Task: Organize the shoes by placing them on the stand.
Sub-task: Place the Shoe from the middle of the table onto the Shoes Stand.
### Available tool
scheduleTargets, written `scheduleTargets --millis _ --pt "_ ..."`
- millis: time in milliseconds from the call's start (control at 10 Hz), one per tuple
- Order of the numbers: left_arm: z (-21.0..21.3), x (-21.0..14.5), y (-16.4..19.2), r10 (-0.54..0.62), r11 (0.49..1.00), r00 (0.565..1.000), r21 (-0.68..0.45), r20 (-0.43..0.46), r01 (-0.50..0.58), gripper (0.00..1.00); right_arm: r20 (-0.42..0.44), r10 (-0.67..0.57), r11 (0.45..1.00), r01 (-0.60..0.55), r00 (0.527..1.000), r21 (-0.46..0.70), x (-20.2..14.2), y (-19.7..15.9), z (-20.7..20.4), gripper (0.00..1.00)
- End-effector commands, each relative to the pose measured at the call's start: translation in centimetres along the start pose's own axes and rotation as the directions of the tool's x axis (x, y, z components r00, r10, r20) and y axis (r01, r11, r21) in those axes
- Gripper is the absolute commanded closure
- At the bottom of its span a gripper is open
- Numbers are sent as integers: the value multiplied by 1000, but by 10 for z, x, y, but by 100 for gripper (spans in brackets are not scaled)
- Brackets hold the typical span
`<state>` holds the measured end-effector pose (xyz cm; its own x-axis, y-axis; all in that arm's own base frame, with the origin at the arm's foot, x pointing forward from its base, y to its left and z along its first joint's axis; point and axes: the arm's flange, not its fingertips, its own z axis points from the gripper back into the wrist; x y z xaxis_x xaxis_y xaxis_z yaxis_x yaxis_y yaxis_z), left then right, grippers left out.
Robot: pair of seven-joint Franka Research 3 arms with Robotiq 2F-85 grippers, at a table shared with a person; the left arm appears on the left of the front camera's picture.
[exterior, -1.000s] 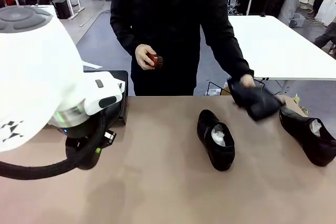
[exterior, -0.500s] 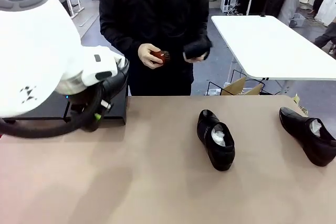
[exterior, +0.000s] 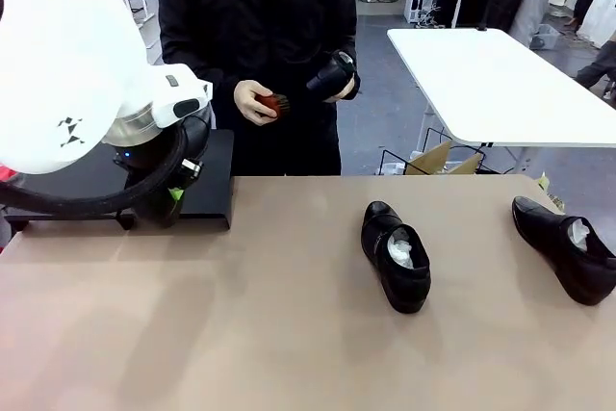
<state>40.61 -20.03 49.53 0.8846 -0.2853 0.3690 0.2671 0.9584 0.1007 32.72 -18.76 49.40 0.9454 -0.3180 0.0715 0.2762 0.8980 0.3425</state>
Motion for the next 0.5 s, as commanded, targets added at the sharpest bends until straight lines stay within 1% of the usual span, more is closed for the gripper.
scheduleTargets --millis 0,100,200,400 --pt "-14 -3 -10 -14 1000 1000 5 -22 14 100 16 -12 1000 12 1000 -14 -2 1 -2 0" --pt "-21 2 6 66 998 998 13 15 -66 100 16 -12 1000 12 1000 -14 -2 1 -2 0" --pt "-28 9 25 118 992 992 49 42 -120 100 16 -12 1000 12 1000 -14 -2 1 -2 0" --pt "-49 30 56 195 976 977 78 81 -201 100 16 -12 1000 12 1000 -14 -2 1 -2 0"
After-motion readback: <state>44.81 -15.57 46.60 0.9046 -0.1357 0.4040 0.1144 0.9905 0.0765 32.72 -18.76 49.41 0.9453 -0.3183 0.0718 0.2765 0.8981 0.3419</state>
